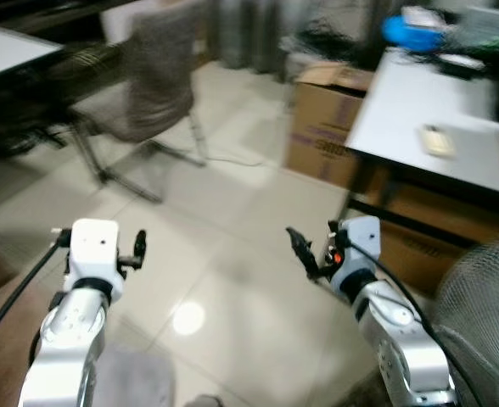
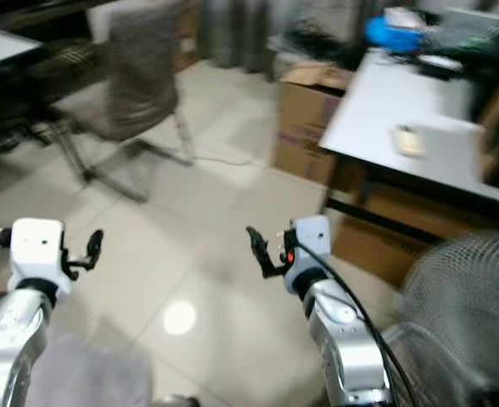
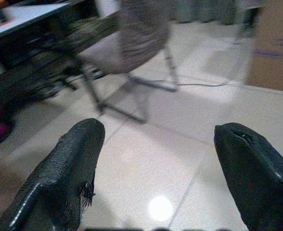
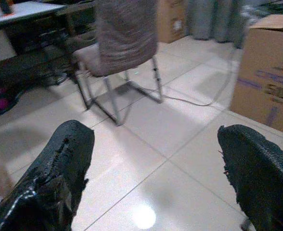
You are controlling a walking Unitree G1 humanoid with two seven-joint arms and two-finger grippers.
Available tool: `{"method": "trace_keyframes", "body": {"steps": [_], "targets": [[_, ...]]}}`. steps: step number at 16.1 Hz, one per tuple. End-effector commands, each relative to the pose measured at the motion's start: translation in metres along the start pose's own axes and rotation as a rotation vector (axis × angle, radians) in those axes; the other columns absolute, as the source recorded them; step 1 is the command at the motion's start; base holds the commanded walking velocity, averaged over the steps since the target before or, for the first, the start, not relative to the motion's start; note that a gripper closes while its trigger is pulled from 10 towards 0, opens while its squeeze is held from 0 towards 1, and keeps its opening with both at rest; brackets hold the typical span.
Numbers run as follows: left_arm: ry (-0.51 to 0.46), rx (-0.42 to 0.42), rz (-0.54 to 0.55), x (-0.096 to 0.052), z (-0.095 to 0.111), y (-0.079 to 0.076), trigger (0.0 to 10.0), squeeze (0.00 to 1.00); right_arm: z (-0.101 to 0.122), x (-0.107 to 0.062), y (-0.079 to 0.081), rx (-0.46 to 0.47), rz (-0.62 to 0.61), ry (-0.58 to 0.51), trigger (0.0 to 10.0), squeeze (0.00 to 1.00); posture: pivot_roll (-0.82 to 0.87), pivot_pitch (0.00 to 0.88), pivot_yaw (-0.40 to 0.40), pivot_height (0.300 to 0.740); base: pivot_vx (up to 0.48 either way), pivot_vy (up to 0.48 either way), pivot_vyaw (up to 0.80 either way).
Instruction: Move the pillow to the sofa from floor
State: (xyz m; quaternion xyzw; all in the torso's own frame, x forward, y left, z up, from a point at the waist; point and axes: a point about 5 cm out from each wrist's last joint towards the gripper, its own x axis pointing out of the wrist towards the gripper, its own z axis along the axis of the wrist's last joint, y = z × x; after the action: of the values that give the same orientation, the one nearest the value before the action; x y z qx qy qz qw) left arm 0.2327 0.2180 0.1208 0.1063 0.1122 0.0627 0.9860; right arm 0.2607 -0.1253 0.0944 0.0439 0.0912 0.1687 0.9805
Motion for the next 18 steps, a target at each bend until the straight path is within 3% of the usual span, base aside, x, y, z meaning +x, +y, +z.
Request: {"method": "trace_keyframes", "body": {"steps": [1,3,6,8,12,14,18], "targets": [[-0.011,-0.010,0.015,-0.002,0.003,0.002,10.0,0.00,0.003,0.000,-0.004,-0.029,-0.016,-0.011,10.0,1.00,-0.03,0.000,0.001,0.740,0.000,0.000,0.80],[-0.025,-0.064,-0.004,0.011,0.012,-0.003,10.0,0.00,0.004,0.001,-0.016,-0.029,-0.049,0.002,10.0,1.00,-0.03,0.000,0.005,0.740,0.000,0.000,0.80],[-0.018,-0.049,-0.021,0.010,0.013,-0.007,10.0,0.00,0.010,0.006,-0.015,0.000,-0.026,-0.025,10.0,1.00,-0.01,0.000,0.019,0.740,0.000,0.000,0.80],[-0.020,-0.054,-0.024,0.008,0.011,-0.009,10.0,0.00,0.013,0.011,-0.019,0.059,-0.085,-0.034,10.0,1.00,-0.01,0.000,0.016,0.740,0.000,0.000,0.80],[-0.063,-0.041,-0.035,0.009,0.015,-0.012,10.0,0.00,0.014,0.012,-0.018,0.031,-0.079,-0.012,10.0,1.00,-0.03,0.000,0.013,0.740,0.000,0.000,0.80],[-0.065,-0.053,-0.023,0.010,0.015,-0.014,10.0,0.00,0.011,0.012,-0.026,0.073,-0.123,0.006,10.0,1.00,-0.02,0.000,-0.010,0.740,0.000,-0.480,0.00],[-0.060,-0.064,0.006,0.006,0.012,-0.014,10.0,0.00,0.013,0.017,-0.028,0.010,-0.119,0.029,10.0,1.00,0.00,0.000,-0.044,0.740,0.000,-0.360,0.00]]}}
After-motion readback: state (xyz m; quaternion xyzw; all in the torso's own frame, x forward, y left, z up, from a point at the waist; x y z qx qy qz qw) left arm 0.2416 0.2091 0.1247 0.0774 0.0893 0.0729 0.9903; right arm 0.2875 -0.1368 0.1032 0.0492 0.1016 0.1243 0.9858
